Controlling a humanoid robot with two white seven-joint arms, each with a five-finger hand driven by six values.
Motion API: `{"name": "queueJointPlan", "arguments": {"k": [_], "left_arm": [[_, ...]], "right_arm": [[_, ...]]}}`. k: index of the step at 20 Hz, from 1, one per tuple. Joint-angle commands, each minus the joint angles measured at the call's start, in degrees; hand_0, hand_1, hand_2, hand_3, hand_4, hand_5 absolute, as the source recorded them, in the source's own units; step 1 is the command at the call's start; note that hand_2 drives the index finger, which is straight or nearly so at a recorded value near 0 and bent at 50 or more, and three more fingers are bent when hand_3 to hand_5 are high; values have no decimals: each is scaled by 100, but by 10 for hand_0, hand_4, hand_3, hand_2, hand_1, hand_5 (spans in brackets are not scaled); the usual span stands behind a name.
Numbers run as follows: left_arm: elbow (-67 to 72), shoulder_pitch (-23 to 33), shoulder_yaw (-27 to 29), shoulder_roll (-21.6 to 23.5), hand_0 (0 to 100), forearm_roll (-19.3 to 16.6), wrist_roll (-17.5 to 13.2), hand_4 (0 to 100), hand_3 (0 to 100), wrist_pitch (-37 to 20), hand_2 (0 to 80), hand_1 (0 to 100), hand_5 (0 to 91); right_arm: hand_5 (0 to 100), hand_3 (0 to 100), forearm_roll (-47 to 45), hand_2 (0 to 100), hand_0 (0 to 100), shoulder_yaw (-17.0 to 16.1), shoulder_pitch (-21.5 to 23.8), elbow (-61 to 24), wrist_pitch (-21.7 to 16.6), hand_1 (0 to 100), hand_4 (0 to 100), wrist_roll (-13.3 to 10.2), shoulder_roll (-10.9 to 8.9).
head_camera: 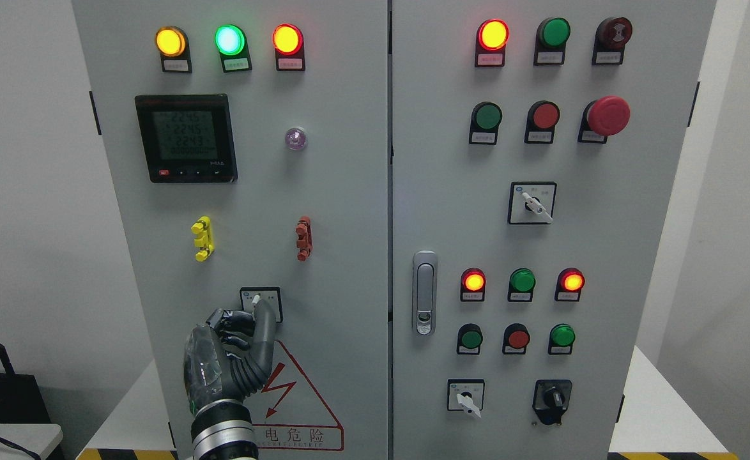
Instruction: Turn on light switch 1
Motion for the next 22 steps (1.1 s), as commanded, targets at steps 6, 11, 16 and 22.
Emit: {"name": "queueJointPlan", "arguments": {"k": [6,11,16,22], "left_arm": [[2,-6,-38,-1,497,1,-3,777,721,-6,584,341,756],[-7,-6,-47,-1,520,-8,-3,779,725,3,585,333,759],[-7,-6,-47,-1,541,-8,-3,781,727,3,587,332,760],[2,3,-47,-1,551,-8,-3,782,730,3,588,299,761]], "right_arm": [[0,0,-97,0,120,0,0,1,-5,389,0,-1,0],[0,0,-105,0,120,0,0,1,-5,389,0,-1,0],[0,0,-97,0,120,0,0,1,-5,389,0,-1,0],[0,0,-105,0,120,0,0,1,-5,389,0,-1,0]]}}
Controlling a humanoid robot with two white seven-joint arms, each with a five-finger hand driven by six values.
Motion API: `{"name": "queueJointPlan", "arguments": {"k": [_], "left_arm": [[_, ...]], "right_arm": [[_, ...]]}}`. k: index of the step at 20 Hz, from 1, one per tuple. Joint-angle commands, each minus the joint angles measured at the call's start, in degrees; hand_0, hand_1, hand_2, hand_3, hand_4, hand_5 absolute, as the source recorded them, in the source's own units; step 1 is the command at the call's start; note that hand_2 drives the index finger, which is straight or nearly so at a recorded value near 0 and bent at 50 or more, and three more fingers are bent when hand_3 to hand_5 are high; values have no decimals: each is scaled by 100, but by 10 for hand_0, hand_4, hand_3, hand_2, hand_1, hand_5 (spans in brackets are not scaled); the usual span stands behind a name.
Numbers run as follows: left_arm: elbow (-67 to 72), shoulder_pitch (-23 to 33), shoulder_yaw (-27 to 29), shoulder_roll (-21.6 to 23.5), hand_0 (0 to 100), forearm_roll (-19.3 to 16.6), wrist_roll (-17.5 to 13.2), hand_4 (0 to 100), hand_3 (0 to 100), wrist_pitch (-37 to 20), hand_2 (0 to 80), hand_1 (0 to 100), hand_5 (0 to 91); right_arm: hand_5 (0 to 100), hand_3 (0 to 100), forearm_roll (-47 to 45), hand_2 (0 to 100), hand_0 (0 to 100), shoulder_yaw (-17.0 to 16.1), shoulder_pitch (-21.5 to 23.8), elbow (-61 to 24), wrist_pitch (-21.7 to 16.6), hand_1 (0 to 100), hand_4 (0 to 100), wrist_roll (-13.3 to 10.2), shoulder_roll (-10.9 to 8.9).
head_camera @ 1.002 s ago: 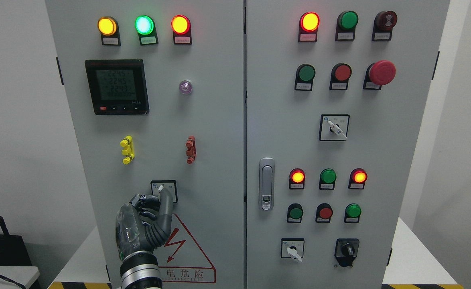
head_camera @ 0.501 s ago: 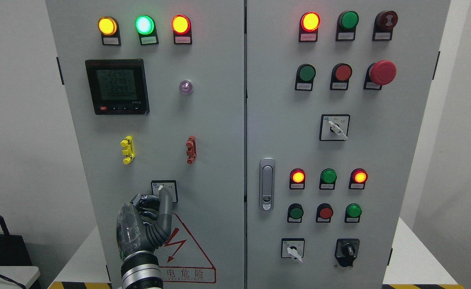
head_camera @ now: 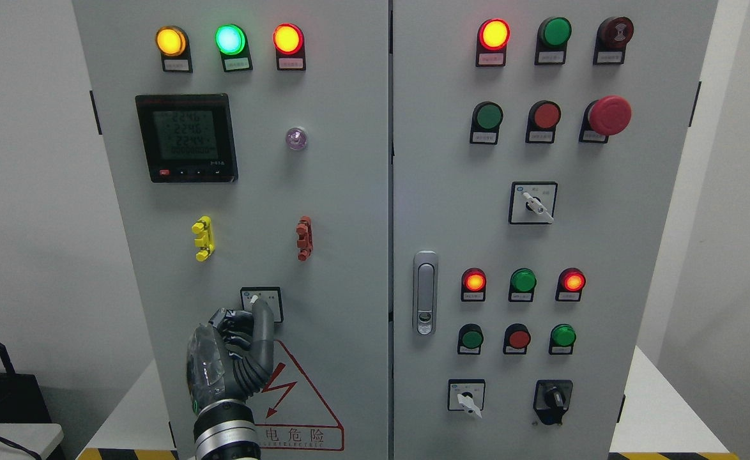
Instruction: Turn on light switch 1
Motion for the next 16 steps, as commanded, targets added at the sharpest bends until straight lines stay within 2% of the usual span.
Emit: {"name": "queueJointPlan", "arguments": {"k": [1,5,16], "left_arm": [[3,3,-9,0,556,-1,0,784,730,-26,589,284,761],[-5,-6,-18,0,593,-1,0,785,729,-26,590,225,761],[-5,3,-36,-9,646,8,0,787,739,-26,595,155,763]], "right_arm": [[0,0,-97,0,120,0,0,0,-5,389,0,-1,0],[0,0,-105,0,120,0,0,0,-5,389,0,-1,0],[0,0,-97,0,120,0,0,0,-5,389,0,-1,0]]}}
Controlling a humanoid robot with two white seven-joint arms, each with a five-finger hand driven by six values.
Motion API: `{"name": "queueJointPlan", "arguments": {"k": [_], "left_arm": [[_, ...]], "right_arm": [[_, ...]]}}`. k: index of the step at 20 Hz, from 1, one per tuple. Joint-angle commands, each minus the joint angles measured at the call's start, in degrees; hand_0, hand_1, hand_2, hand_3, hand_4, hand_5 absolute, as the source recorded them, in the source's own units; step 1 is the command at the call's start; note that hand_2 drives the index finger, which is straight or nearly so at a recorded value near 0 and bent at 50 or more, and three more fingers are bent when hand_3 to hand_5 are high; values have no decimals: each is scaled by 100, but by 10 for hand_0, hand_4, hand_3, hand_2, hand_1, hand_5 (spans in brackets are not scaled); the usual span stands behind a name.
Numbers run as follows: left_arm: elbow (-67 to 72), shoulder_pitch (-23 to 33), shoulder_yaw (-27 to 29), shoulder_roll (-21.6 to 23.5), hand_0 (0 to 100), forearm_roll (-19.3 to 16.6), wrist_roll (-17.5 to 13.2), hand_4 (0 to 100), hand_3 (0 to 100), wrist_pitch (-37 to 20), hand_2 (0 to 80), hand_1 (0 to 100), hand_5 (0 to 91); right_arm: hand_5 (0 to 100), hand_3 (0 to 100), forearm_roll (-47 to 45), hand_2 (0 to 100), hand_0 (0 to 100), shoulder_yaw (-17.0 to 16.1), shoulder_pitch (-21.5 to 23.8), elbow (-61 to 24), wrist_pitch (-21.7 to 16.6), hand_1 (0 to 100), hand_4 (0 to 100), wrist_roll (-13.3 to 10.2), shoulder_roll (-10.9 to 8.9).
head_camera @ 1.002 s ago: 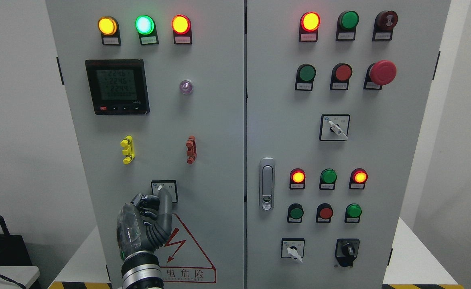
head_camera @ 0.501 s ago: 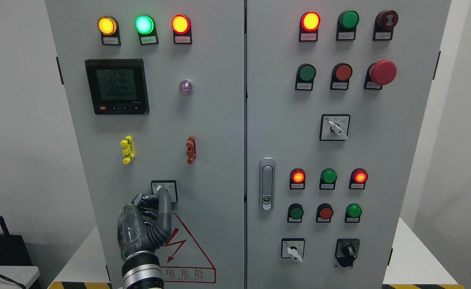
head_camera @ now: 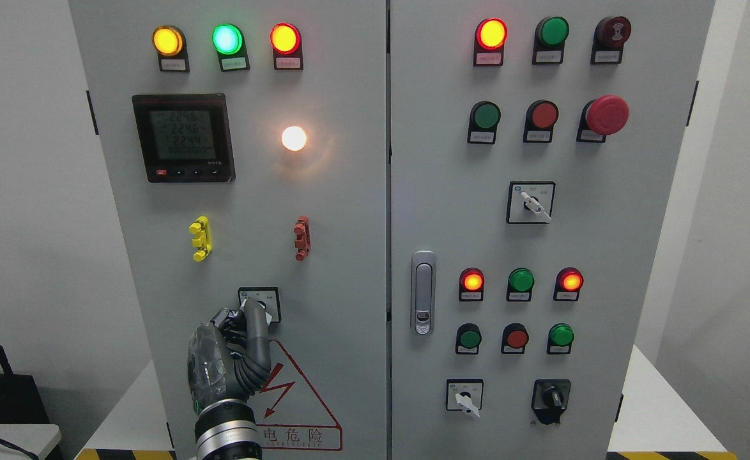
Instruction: Turn on light switch 1
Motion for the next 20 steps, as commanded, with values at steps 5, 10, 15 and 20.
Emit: {"name": "queueJointPlan", "arguments": {"k": [5,10,15,20], "left_arm": [[-3,4,-6,-15,650,3,17,788,739,9,597,140,764],[-3,13,-6,-15,587,3,17,788,740,9,598,143,765],[-3,22,2,-24,449,3,17,786,741,9,597,157,763],[-21,57,29,-24,357,3,17,786,741,9,599,169,763]], "right_arm": [[0,0,-105,0,120,0,0,0,-5,389,0,-1,0],[0,0,-97,0,120,0,0,0,-5,389,0,-1,0],[0,0,-97,0,120,0,0,0,-5,389,0,-1,0],[0,0,-105,0,120,0,0,0,-5,389,0,-1,0]]}}
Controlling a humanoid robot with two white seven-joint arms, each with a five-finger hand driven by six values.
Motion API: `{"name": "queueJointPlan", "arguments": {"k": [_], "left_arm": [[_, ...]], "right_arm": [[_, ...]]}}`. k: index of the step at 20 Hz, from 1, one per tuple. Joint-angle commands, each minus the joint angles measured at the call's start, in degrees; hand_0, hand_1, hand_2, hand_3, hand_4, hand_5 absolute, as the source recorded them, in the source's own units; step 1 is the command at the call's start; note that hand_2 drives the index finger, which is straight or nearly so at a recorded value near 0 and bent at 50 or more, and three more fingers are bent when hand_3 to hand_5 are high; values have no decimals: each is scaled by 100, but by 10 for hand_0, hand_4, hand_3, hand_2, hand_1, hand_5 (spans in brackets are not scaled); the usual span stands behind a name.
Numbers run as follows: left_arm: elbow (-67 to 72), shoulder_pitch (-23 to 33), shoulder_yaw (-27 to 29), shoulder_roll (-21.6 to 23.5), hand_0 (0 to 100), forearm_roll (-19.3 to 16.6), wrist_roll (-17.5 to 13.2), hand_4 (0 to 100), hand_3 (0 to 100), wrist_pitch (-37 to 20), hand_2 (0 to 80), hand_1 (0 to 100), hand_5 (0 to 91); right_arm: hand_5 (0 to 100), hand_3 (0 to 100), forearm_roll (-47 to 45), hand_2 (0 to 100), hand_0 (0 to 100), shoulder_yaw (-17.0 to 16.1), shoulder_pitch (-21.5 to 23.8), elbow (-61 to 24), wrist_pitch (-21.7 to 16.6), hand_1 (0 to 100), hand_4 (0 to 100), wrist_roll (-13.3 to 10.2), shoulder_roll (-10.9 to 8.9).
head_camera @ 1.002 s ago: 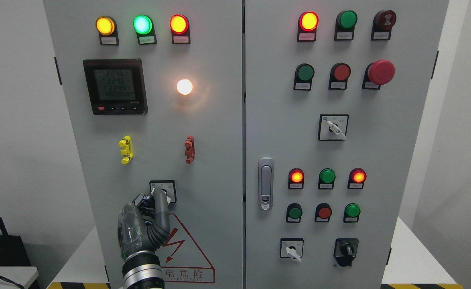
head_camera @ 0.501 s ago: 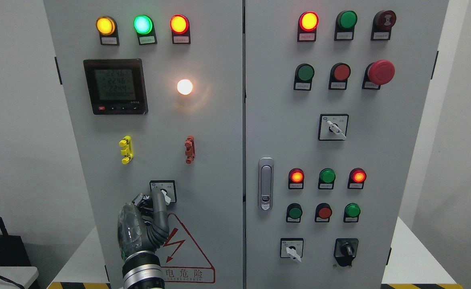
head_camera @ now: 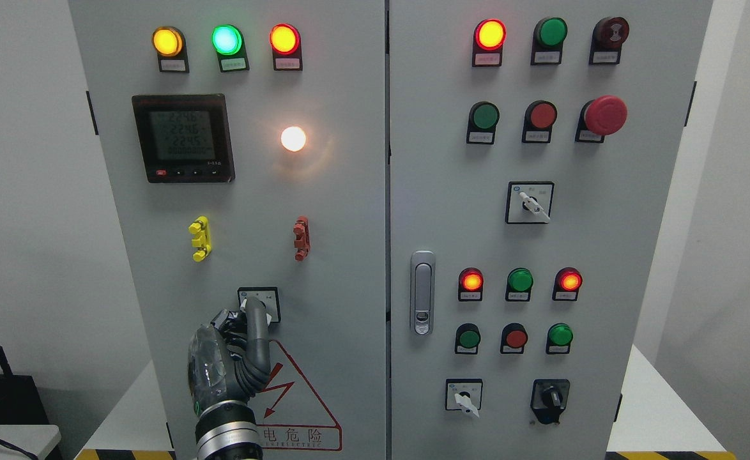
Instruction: Turn on light switch 1
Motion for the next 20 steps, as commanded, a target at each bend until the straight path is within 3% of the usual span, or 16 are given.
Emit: {"name": "queueJointPlan", "arguments": {"k": [1,9,20], "left_arm": [[-14,46,29,0,345,0,-1,786,741,7,599,170,763],[-58,116,47,-9,254,0,8,784,740,-46,599,182,762],[-207,344,65,-9,248,0,69,787,745,-99,611,199,764]], "right_arm": [[0,0,-97,0,120,0,0,0,-5,389,0,-1,0],[0,0,-105,0,120,0,0,0,-5,389,0,-1,0],[0,0,-97,0,120,0,0,0,-5,389,0,-1,0]]}}
